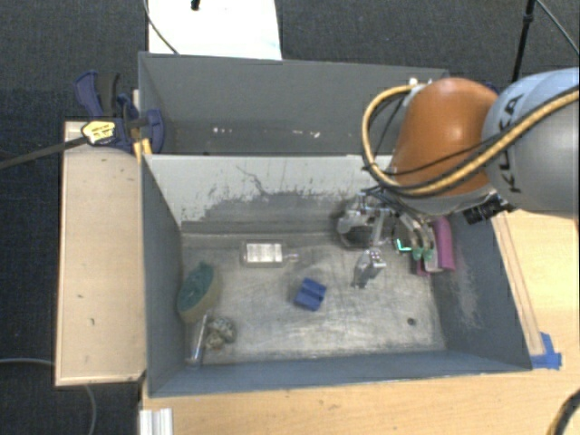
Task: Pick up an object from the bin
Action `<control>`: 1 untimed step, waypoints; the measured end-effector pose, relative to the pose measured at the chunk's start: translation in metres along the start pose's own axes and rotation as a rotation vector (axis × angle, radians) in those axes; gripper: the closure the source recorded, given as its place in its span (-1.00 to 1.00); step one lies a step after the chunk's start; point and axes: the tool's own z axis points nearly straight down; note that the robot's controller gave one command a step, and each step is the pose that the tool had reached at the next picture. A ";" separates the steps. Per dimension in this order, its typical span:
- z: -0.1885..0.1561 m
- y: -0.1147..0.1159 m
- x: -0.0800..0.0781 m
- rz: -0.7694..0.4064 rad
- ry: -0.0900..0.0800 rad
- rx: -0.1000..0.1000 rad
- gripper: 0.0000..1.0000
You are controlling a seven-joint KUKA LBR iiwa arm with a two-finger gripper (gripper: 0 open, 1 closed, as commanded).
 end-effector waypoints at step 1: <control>0.097 0.056 0.026 -0.092 0.002 -0.001 -1.00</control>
Offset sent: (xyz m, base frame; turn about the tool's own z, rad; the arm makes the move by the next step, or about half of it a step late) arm -0.0246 0.0528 -0.0922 -0.0793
